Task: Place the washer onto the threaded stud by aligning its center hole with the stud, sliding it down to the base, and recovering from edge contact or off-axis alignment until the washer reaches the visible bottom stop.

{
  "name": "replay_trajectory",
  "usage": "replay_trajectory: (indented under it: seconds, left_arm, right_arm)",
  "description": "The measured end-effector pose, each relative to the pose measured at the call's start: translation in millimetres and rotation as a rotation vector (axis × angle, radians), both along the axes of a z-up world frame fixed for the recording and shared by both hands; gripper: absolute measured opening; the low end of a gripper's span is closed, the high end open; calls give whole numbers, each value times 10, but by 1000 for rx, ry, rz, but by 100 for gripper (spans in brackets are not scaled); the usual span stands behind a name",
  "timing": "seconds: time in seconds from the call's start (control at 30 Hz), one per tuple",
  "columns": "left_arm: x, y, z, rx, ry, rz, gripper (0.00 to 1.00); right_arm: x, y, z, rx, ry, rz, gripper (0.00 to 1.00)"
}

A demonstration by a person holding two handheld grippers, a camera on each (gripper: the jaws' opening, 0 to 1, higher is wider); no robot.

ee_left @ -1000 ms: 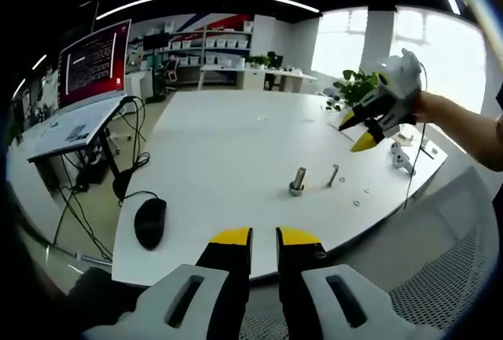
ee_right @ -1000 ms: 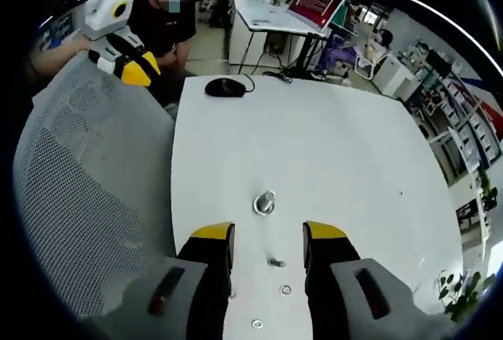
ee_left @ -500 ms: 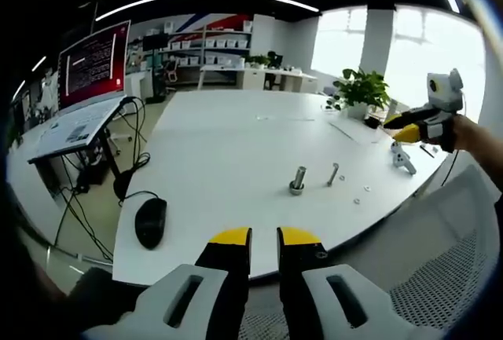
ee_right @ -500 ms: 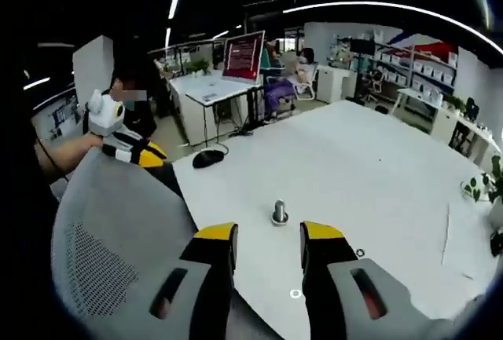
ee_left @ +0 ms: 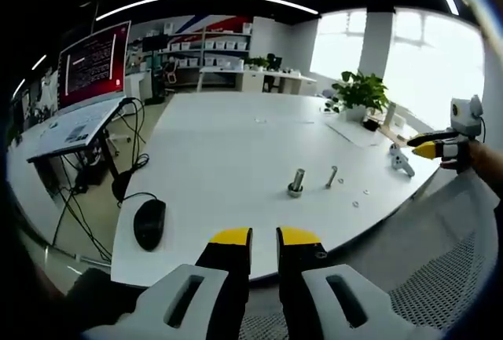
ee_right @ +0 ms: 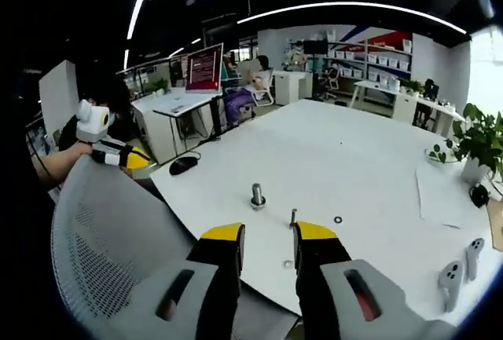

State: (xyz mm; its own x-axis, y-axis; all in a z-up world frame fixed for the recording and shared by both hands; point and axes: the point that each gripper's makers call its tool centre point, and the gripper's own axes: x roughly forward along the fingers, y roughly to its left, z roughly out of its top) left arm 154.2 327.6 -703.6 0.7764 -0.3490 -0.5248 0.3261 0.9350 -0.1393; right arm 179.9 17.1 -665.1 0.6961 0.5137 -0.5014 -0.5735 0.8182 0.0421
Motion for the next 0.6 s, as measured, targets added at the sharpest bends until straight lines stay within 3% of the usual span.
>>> replay_trajectory:
  seconds: [0.17,0.33,0.6]
  left_arm:
    - [5,4,-2,-1,2,-1,10]
    - [9,9,5,-6,-4,4,10]
    - [13,11,5,-8,-6,6,10]
  right_arm:
    - [-22,-64,-9,-23,-2,-16,27]
    - [-164,51,-107,12,33,3,27]
    - [-281,153,-330,-66,76,52,25]
